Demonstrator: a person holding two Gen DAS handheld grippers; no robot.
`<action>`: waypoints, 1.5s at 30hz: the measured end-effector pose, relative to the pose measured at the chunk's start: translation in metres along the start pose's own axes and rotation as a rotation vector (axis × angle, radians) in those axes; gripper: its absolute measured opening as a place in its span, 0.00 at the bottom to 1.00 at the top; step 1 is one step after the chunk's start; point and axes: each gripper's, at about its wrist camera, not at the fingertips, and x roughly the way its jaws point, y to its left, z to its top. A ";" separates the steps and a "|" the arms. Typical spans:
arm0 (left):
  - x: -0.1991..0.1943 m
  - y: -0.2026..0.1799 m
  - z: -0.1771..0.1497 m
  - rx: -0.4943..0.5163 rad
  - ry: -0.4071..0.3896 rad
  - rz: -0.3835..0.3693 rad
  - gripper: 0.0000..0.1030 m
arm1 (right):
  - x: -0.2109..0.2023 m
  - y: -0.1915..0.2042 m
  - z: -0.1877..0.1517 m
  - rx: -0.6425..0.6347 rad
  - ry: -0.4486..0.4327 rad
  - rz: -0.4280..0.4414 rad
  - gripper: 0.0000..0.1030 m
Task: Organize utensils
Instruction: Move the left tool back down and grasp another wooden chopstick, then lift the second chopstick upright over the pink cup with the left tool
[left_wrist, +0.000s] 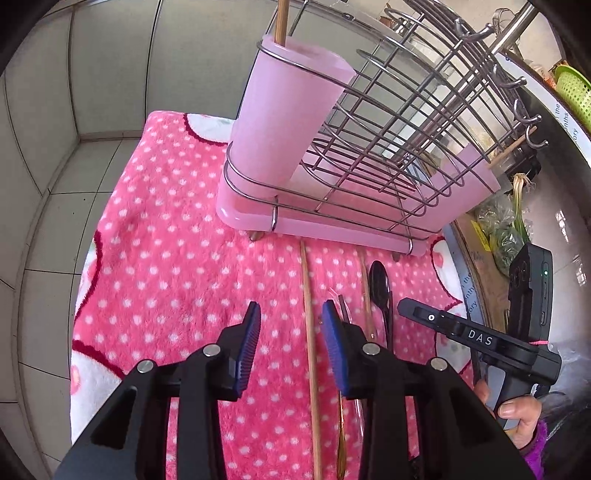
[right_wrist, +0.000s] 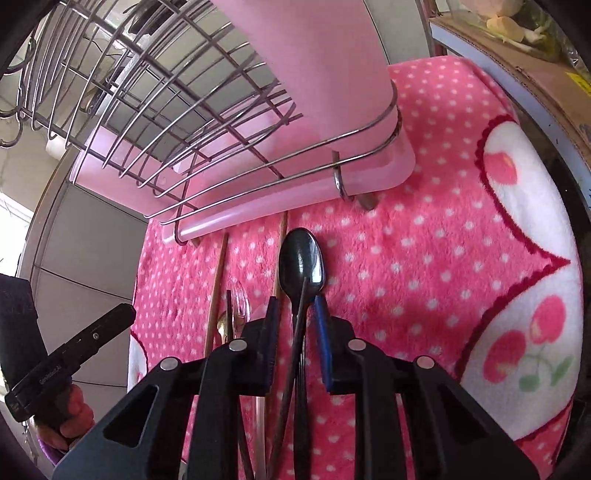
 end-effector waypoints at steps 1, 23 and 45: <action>0.003 -0.001 0.001 -0.004 0.010 -0.004 0.32 | 0.001 0.000 0.000 -0.001 0.003 0.000 0.19; 0.110 -0.040 0.038 0.054 0.232 0.135 0.20 | -0.005 -0.017 0.009 0.036 0.035 0.027 0.19; 0.046 -0.014 0.014 0.025 0.108 0.028 0.05 | 0.017 0.001 0.004 -0.014 -0.003 -0.021 0.06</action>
